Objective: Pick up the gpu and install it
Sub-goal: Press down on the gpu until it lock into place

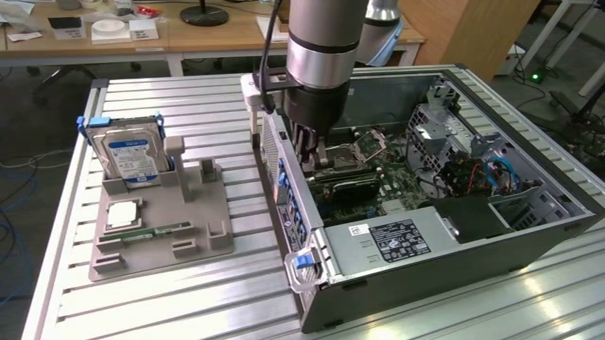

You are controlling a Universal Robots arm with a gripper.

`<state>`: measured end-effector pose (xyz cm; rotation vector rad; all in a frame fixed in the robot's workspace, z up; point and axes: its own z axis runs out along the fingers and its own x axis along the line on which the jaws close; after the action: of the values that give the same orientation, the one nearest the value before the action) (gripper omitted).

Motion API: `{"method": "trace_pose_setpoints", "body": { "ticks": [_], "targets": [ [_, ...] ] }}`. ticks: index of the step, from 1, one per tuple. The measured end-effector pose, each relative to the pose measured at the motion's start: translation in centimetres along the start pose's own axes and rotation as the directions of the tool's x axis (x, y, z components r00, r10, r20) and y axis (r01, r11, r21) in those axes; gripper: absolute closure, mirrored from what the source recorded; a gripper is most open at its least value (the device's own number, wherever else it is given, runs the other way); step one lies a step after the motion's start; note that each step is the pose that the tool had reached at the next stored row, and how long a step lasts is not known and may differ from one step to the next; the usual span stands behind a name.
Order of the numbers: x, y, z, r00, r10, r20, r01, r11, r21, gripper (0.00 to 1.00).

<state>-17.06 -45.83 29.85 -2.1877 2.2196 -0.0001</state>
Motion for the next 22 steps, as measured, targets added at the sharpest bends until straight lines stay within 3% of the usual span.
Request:
{"method": "trace_pose_setpoints", "body": {
  "ticks": [3,8,22],
  "targets": [
    [0.0,0.0,0.09,1.0,0.0,0.0002,0.0,1.0,0.0001,0.9],
    [0.0,-0.15,-1.19,1.0,0.0,0.0006,0.0,1.0,0.0003,0.9],
    [-0.1,-2.9,-1.03,1.0,0.0,0.0004,0.0,1.0,0.0003,0.9]
  ]
}}
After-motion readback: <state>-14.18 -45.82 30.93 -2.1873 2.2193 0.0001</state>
